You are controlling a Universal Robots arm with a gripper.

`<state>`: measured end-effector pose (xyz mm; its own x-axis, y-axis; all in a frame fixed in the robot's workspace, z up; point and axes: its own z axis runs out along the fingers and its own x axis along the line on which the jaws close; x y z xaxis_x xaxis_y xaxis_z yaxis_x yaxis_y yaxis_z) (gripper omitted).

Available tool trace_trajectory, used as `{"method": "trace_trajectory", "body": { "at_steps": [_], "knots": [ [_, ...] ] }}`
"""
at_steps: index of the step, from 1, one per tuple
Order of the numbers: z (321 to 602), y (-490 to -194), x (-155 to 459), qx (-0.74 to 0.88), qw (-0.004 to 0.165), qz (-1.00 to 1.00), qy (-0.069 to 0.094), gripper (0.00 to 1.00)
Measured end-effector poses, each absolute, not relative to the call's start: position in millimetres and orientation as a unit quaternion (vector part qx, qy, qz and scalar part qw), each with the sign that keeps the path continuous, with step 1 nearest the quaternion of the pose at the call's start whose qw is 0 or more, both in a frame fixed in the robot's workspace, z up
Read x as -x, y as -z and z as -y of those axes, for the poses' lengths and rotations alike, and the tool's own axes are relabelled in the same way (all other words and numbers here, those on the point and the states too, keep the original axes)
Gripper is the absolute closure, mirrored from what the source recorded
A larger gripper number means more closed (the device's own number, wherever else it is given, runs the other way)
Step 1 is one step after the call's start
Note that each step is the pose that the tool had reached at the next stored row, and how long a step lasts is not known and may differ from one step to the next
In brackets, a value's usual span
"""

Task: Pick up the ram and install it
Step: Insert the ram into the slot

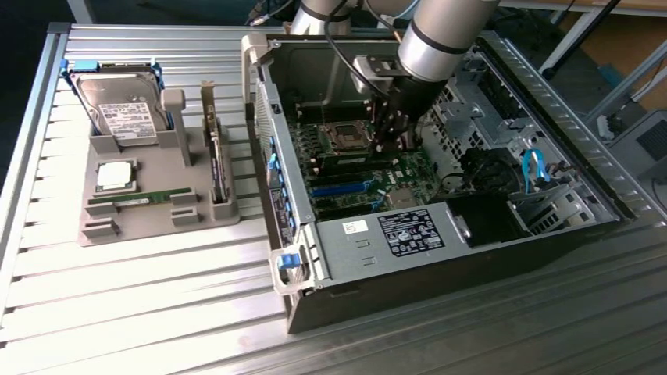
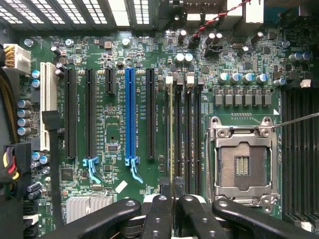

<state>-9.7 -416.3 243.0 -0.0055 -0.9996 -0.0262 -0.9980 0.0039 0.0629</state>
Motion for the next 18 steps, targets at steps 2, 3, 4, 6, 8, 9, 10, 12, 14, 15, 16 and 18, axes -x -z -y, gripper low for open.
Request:
{"method": "trace_trajectory", "body": {
  "at_steps": [2,3,4,6,8,9,10,12,14,15,16,18],
  "knots": [
    [416.3,-242.5,9.9,-0.705,0.013,0.708,0.031,0.88],
    [416.3,-242.4,10.8,-0.705,0.012,0.708,0.031,0.88],
    [416.3,-242.4,11.9,-0.705,0.012,0.708,0.031,0.88],
    [416.3,-242.3,12.6,-0.705,0.011,0.708,0.030,0.88],
    [416.3,-242.3,12.6,-0.705,0.011,0.708,0.030,0.88],
    [416.3,-242.3,12.7,-0.705,0.011,0.708,0.030,0.88],
    [416.3,-242.3,12.9,-0.705,0.010,0.708,0.029,0.88],
    [416.3,-242.3,13.3,-0.705,0.008,0.708,0.027,0.88],
    [416.3,-242.3,13.5,-0.705,0.007,0.708,0.026,0.88],
    [416.3,-242.4,13.6,-0.705,0.007,0.708,0.026,0.88],
    [416.4,-242.3,13.7,-0.705,0.008,0.708,0.026,0.88],
    [416.4,-241.7,13.8,-0.705,0.007,0.708,0.026,0.88]
  ]
}}
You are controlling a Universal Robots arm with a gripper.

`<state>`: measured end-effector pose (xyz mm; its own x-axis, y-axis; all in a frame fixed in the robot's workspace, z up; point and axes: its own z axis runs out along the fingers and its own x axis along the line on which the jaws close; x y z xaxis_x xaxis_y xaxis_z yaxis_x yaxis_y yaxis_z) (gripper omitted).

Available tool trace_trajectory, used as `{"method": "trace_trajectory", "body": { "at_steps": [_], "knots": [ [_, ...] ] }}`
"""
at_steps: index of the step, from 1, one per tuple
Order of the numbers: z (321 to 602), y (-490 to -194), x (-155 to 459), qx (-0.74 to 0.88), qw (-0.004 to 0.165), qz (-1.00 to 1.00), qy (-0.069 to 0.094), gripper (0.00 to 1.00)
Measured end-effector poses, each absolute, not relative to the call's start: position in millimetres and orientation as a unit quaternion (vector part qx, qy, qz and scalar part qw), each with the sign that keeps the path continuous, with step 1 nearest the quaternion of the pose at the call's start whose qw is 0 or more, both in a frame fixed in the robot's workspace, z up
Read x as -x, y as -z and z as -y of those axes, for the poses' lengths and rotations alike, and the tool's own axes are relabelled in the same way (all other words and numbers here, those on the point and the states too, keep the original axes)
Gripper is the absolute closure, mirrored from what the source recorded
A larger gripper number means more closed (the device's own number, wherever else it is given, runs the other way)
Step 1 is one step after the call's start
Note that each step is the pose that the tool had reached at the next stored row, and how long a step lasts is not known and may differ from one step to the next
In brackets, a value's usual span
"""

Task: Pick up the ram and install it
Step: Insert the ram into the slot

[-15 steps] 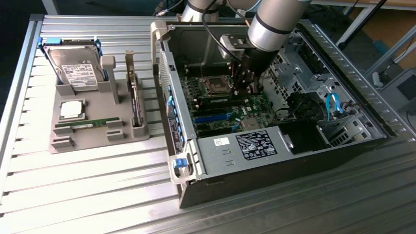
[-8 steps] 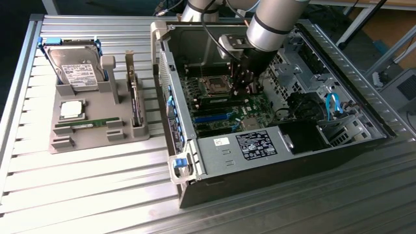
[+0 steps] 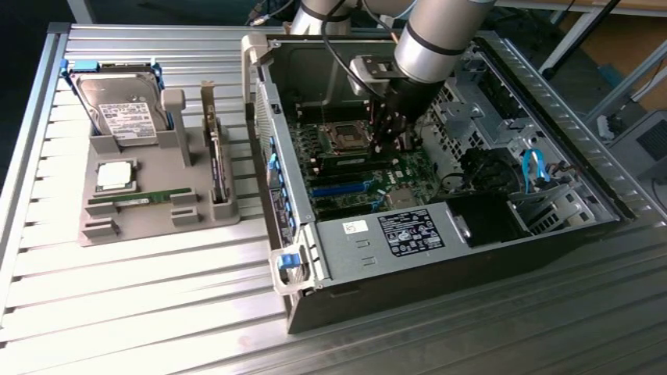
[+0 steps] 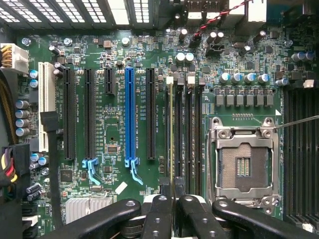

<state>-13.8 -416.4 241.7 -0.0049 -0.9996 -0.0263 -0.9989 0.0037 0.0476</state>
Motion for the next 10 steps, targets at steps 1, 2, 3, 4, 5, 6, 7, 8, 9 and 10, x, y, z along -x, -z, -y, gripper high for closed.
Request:
{"method": "trace_trajectory", "body": {
  "at_steps": [1,2,3,4,5,6,7,8,9,10],
  "knots": [
    [416.4,-241.6,13.8,-0.705,0.007,0.708,0.026,0.88],
    [416.4,-241.6,13.8,-0.705,0.008,0.708,0.026,0.88],
    [416.3,-241.6,13.8,-0.705,0.007,0.708,0.026,0.88],
    [416.3,-241.0,13.8,-0.705,0.007,0.708,0.026,0.88],
    [416.3,-240.1,13.7,-0.705,0.007,0.708,0.026,0.88],
    [416.4,-239.3,13.8,-0.705,0.007,0.708,0.026,0.88],
    [416.4,-239.3,13.8,-0.705,0.007,0.708,0.026,0.88],
    [416.4,-239.3,13.8,-0.705,0.007,0.708,0.026,0.88],
    [416.3,-239.2,13.8,-0.705,0.007,0.708,0.026,0.88],
    [416.0,-239.1,13.7,-0.705,0.007,0.708,0.026,0.88]
  ]
}}
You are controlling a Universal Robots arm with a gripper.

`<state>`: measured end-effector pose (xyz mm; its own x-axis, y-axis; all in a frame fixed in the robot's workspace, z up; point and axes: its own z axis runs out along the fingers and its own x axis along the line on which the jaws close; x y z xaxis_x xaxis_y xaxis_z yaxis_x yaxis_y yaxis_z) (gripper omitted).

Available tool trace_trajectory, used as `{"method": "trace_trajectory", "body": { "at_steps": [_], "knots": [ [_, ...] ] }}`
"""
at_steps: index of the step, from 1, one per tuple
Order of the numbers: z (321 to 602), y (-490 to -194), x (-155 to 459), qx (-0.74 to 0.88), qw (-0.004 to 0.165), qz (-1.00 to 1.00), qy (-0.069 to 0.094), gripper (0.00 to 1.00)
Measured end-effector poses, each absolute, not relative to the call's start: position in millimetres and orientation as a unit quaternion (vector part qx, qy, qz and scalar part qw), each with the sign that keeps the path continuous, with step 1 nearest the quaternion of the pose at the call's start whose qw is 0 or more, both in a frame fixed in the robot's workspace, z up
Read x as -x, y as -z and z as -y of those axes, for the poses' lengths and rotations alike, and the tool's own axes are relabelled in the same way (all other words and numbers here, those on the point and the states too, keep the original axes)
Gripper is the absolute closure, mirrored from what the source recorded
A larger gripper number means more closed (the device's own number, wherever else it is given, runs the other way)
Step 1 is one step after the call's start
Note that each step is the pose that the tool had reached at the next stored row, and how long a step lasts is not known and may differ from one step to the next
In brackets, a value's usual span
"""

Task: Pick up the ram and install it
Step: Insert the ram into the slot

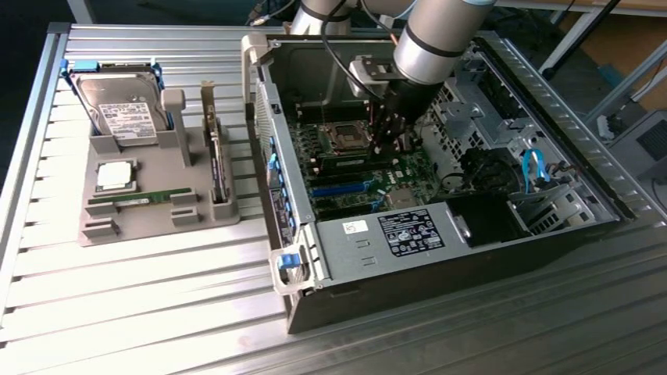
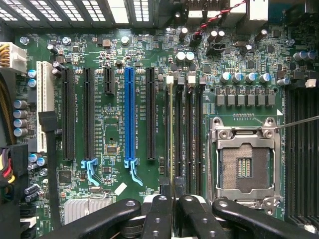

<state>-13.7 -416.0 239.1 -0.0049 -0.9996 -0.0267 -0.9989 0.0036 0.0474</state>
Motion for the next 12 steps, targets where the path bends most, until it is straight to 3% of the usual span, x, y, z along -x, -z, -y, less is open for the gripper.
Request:
{"method": "trace_trajectory", "body": {
  "at_steps": [12],
  "knots": [
    [415.6,-237.6,13.8,-0.705,0.007,0.708,0.026,0.88]
  ]
}}
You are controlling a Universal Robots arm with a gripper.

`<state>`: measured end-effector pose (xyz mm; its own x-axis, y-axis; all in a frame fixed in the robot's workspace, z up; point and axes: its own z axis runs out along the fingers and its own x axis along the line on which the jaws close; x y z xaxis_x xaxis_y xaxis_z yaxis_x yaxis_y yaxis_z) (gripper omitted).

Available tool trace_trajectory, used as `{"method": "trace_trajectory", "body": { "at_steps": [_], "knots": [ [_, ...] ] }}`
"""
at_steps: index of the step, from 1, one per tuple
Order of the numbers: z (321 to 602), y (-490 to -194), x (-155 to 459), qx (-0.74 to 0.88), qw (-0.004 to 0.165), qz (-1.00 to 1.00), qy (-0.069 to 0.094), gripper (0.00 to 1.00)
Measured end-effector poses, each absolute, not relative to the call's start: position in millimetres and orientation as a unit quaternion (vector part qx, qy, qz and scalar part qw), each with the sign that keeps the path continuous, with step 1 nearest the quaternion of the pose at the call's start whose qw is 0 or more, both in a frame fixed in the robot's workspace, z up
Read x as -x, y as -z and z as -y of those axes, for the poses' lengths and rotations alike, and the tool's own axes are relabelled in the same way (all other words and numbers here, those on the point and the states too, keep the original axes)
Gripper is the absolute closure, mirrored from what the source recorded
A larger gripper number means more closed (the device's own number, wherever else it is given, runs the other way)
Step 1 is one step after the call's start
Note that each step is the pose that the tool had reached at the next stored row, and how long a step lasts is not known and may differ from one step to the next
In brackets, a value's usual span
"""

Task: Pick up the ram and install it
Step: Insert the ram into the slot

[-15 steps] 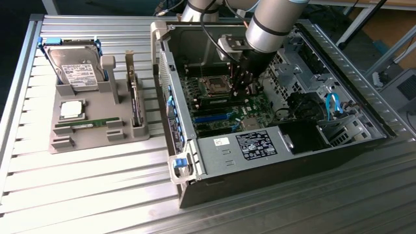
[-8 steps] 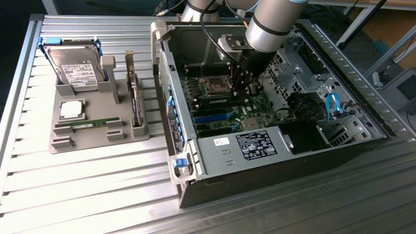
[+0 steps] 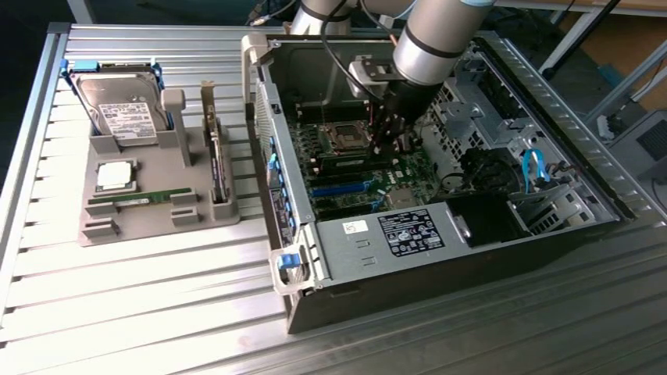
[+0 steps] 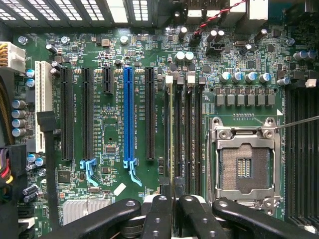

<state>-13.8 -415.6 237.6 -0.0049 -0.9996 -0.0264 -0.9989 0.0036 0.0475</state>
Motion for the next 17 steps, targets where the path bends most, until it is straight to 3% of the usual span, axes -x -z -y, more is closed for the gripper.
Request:
{"method": "trace_trajectory", "body": {
  "at_steps": [17],
  "knots": [
    [415.6,-230.2,13.8,-0.705,0.007,0.708,0.026,0.88]
  ]
}}
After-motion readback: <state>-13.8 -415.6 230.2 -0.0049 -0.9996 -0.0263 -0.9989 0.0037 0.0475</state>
